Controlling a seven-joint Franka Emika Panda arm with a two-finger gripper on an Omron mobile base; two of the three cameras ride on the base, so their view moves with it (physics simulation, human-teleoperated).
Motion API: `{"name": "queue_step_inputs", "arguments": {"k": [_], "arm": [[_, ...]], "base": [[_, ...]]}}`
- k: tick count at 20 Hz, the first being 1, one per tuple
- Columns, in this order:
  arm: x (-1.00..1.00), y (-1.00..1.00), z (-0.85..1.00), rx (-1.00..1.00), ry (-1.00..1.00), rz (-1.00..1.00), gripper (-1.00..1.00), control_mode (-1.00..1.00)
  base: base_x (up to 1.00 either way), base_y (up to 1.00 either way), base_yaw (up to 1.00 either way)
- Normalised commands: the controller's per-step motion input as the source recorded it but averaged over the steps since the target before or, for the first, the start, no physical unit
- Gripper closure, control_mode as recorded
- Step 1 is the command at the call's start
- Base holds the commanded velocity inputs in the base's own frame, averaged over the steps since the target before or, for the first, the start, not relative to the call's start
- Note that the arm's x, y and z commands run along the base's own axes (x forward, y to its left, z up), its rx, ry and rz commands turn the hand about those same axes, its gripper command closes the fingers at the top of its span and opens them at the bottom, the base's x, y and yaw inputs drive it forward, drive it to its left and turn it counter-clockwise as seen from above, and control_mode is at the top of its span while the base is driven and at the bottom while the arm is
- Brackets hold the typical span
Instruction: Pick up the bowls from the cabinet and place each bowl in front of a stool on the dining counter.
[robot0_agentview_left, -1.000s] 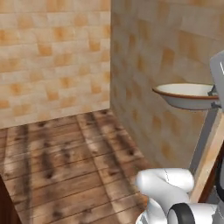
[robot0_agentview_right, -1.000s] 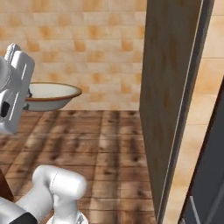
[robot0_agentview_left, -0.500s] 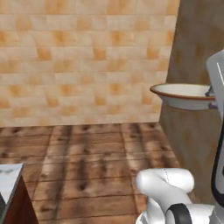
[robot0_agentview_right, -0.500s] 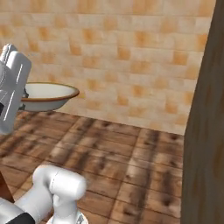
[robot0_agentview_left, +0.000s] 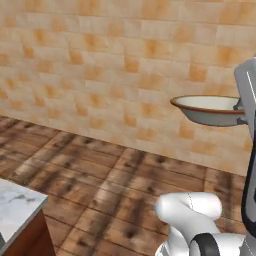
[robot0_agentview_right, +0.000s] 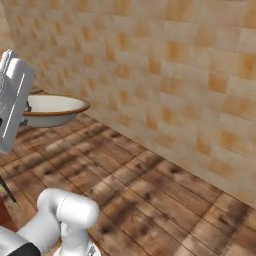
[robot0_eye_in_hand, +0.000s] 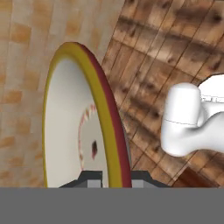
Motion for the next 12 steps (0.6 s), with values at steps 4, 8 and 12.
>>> {"name": "queue_step_inputs", "arguments": {"k": [4,8,12], "arm": [[0.00,0.00,0.00,0.00,0.00,0.00,1.00,1.00],[0.00,0.00,0.00,0.00,0.00,0.00,1.00,1.00],[0.00,0.00,0.00,0.00,0.00,0.00,1.00,1.00]], "base": [[0.90,-0.58,0.58],[0.78,-0.69,0.53],[0.86,-0.53,0.58]]}}
